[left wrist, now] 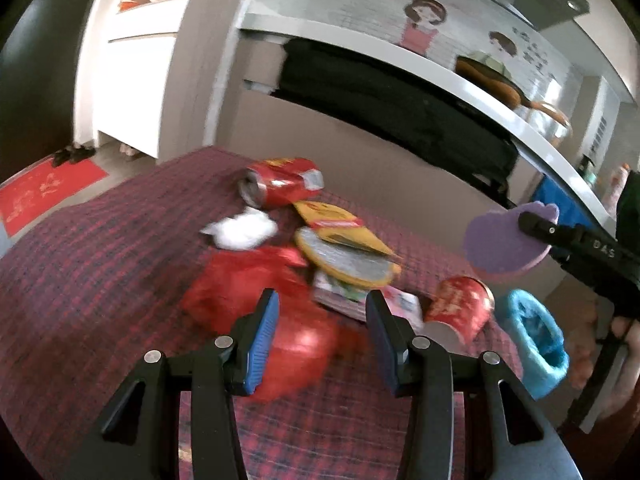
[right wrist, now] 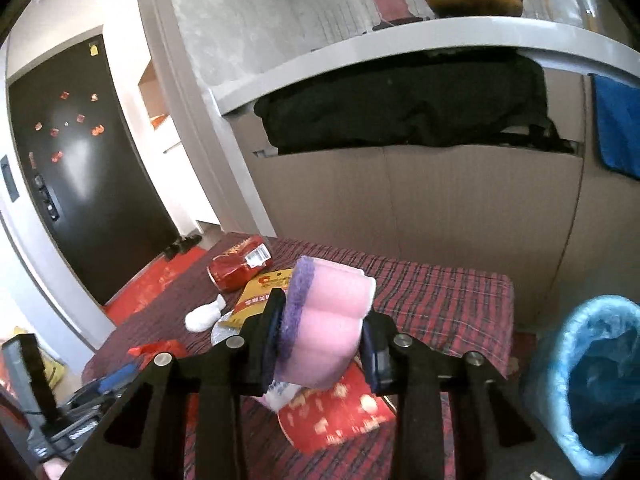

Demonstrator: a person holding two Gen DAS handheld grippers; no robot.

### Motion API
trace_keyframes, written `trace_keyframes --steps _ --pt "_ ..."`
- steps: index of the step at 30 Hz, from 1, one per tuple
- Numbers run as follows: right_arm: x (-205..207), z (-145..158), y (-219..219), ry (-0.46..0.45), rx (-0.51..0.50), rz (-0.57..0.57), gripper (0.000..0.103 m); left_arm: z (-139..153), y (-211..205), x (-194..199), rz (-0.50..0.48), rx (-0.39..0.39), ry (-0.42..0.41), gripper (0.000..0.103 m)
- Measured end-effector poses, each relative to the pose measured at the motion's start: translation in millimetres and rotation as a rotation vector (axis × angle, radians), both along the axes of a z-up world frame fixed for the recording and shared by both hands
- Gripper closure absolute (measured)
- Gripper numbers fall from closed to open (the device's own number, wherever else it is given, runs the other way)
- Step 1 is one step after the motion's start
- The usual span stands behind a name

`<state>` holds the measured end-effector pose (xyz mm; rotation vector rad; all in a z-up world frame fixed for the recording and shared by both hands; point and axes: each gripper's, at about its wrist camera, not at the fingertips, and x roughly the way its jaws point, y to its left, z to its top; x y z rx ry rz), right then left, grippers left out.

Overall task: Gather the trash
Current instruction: 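Grasp the pink sponge with the right tool while the left tool approaches the red bag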

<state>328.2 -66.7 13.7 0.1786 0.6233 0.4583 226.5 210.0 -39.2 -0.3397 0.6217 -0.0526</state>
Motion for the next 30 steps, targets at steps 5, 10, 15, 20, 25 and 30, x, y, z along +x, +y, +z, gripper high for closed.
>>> trace_keyframes --steps 5,10,15,20,25,30 --pt "-25 7 -32 -0.029 -0.009 -0.032 0.072 10 -5 2 0.072 0.043 -0.017 0.057" --pt "-47 4 -60 -0.035 0.006 -0.050 0.072 11 16 4 0.187 0.118 -0.038 0.057" --pt "-61 -10 -60 -0.031 0.005 -0.030 0.072 -2 28 23 0.223 0.155 0.006 0.057" --pt "-74 -19 -49 -0.059 -0.058 -0.012 0.072 -14 28 48 0.194 0.143 0.043 0.057" --pt "-80 -27 -49 -0.033 -0.058 0.000 0.072 -15 24 60 0.155 0.092 0.090 0.057" --pt "-82 -32 -53 -0.012 -0.052 -0.003 0.072 -12 15 43 0.162 0.185 0.056 0.057"
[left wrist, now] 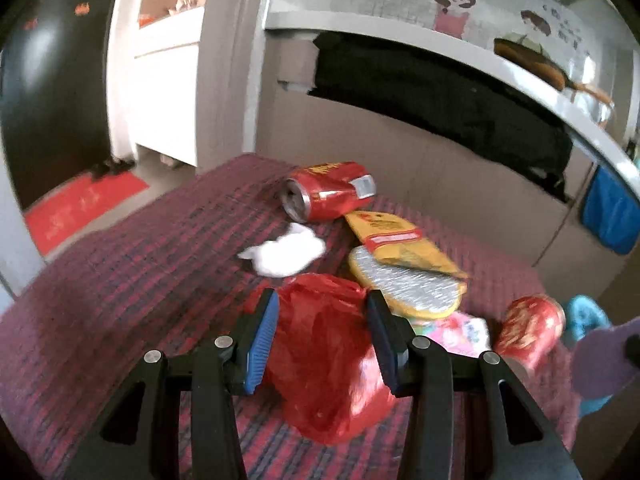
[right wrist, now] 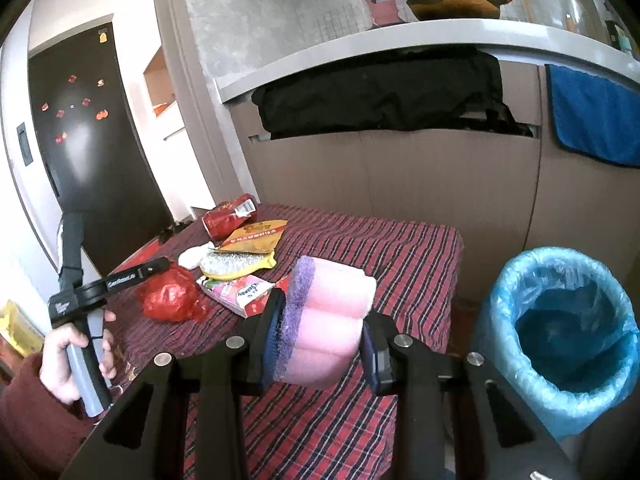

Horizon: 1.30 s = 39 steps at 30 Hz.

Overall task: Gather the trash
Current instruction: 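Grasp the pink sponge with the right tool while the left tool approaches the red bag, then lift the red bag with the left tool while the right tool carries the sponge to the bin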

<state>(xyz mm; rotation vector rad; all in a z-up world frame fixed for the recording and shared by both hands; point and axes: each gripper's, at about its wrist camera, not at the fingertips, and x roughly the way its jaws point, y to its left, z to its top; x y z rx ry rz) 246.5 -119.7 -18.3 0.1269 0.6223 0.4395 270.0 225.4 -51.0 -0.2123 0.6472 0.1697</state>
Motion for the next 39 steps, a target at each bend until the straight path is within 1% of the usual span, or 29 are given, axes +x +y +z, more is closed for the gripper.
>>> trace_keyframes --steps 2,4,5,6,10,12,13,14,16,17,18,19,21,24,28,31,34,39 --pt "0 0 0 0.008 0.007 0.003 0.072 -4 4 -3 0.031 0.034 0.005 0.056" --pt "-1 0 0 0.008 0.009 0.004 0.072 -9 12 -4 0.056 0.025 0.022 0.056" --pt "-1 0 0 0.008 0.007 0.005 0.072 -12 17 -4 0.057 0.004 0.029 0.052" --pt "-2 0 1 0.008 0.006 0.006 0.072 -15 20 -5 0.052 -0.022 0.031 0.046" --pt "-3 -3 5 0.020 -0.003 0.015 0.072 -23 31 -5 0.061 -0.113 0.038 0.043" --pt "-2 -4 7 0.030 -0.006 0.017 0.072 -28 38 -3 0.069 -0.183 0.056 0.038" --pt "-3 -5 8 0.034 -0.007 0.020 0.072 -29 40 -2 0.072 -0.207 0.062 0.037" --pt "-3 -6 9 0.037 -0.008 0.023 0.072 -32 43 -1 0.071 -0.245 0.071 0.036" --pt "-5 -7 11 0.039 -0.012 0.027 0.072 -34 46 -1 0.063 -0.295 0.077 0.040" --pt "-6 -7 11 0.039 -0.014 0.028 0.072 -33 45 -3 0.058 -0.301 0.073 0.048" --pt "-7 -7 12 0.039 -0.017 0.029 0.072 -30 42 -5 0.040 -0.296 0.061 0.055" --pt "-8 -7 12 0.038 -0.020 0.028 0.072 -27 38 -7 0.032 -0.283 0.058 0.055" --pt "-10 -5 12 0.034 -0.021 0.027 0.072 -20 25 -11 0.007 -0.219 0.044 0.061" --pt "-12 -2 10 0.026 -0.018 0.026 0.072 -11 12 -18 -0.017 -0.157 0.024 0.067" --pt "-19 4 6 0.004 -0.013 0.030 0.072 13 -7 -36 -0.055 -0.135 -0.034 0.069" --pt "-26 12 2 -0.022 -0.011 0.030 0.072 38 -29 -55 -0.104 -0.100 -0.096 0.069" --pt "-35 22 -4 -0.053 0.000 0.023 0.072 65 -61 -72 -0.178 -0.070 -0.148 0.069" --pt "-52 42 -28 -0.114 0.018 -0.018 0.072 92 -122 -85 -0.295 -0.047 -0.193 0.069"
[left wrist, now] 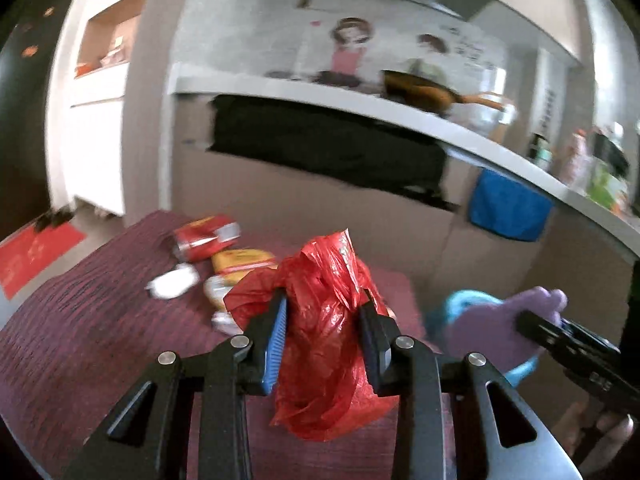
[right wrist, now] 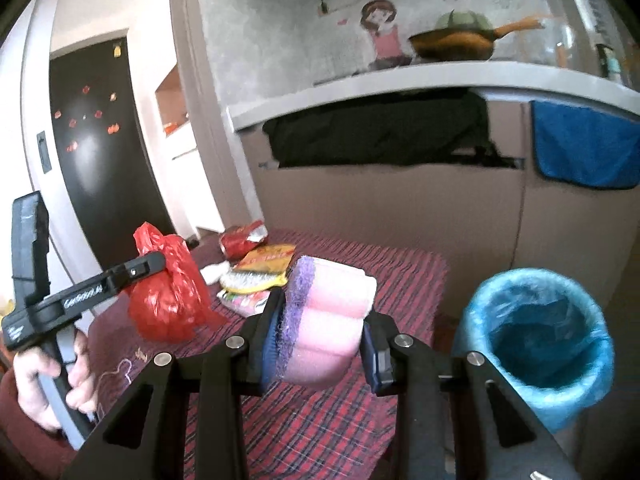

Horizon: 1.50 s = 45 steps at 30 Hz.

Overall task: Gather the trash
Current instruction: 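Lift the red bag with the left tool while the right tool carries the sponge to the bin, then open both tools over the bin, dropping the red bag and sponge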

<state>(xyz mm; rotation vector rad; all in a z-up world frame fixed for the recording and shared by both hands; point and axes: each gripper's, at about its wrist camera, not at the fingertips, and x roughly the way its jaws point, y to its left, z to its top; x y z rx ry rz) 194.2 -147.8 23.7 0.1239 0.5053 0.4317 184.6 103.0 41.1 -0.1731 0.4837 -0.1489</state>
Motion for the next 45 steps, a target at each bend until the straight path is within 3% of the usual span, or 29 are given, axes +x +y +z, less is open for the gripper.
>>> trace_keyframes --steps 10,19,29,45 --pt "-43 21 -91 -0.111 -0.048 -0.189 0.072 10 -129 0 -0.205 0.043 -0.026 0.069" --pt "-52 4 -159 -0.130 -0.107 -0.345 0.072 -14 -220 15 -0.310 0.073 -0.072 0.069" --pt "-22 -34 -197 -0.048 -0.118 -0.405 0.072 -55 -267 52 -0.359 0.080 0.001 0.069" --pt "3 -55 -207 -0.036 -0.100 -0.422 0.072 -72 -283 81 -0.333 0.101 -0.029 0.069"
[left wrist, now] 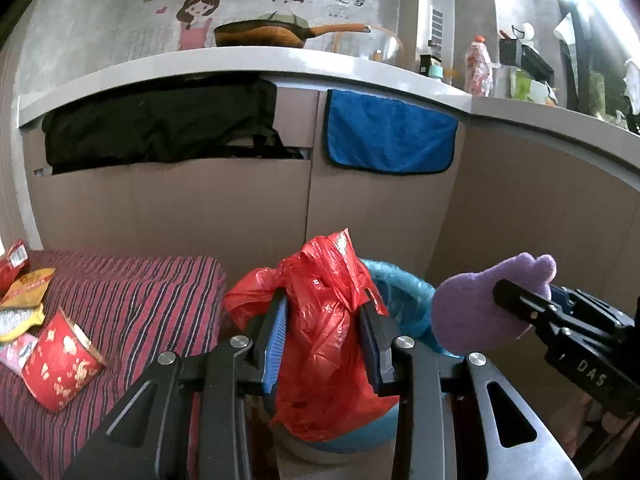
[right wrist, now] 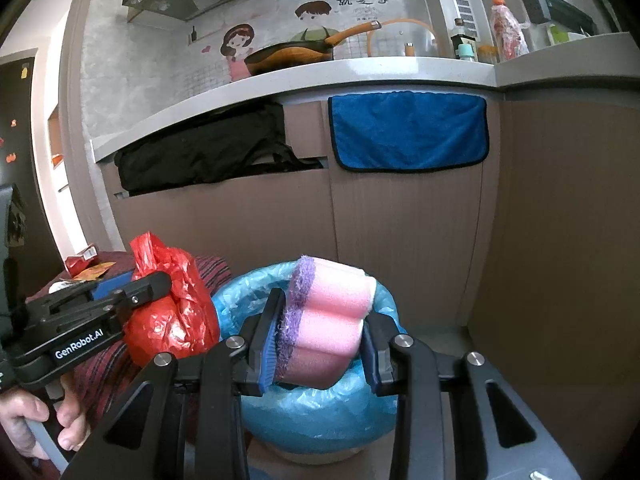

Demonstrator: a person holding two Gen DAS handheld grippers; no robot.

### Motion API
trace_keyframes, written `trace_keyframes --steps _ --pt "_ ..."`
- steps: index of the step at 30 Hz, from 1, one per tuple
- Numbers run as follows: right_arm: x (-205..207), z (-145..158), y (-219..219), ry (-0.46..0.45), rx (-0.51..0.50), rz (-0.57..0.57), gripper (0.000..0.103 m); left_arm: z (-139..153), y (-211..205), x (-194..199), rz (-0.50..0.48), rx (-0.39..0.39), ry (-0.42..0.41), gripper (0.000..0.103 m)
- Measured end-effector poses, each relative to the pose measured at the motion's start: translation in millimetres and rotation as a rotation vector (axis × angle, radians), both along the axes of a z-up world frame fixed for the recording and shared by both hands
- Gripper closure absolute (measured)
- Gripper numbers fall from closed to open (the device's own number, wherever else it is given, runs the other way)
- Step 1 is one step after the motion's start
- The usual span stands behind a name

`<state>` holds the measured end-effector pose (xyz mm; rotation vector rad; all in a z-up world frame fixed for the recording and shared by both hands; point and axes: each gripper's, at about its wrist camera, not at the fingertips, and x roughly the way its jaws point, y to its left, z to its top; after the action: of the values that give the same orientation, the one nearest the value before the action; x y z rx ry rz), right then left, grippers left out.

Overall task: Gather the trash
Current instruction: 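Open both tools over the bin, dropping the red bag and sponge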

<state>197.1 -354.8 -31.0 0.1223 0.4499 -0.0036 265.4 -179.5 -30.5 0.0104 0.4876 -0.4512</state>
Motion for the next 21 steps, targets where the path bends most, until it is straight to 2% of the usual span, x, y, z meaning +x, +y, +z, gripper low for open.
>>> trace_keyframes --steps 4,14,21 --pt "10 -3 -2 0.007 0.011 -0.009 0.072 -3 -7 10 -0.007 0.017 -0.019 0.069" --pt "43 -19 -10 0.057 0.038 -0.013 0.072 -27 -20 51 -0.001 0.015 0.076 0.068" --pt "58 -39 -16 0.116 0.049 -0.029 0.071 -33 -25 60 -0.006 0.021 0.080 0.065"
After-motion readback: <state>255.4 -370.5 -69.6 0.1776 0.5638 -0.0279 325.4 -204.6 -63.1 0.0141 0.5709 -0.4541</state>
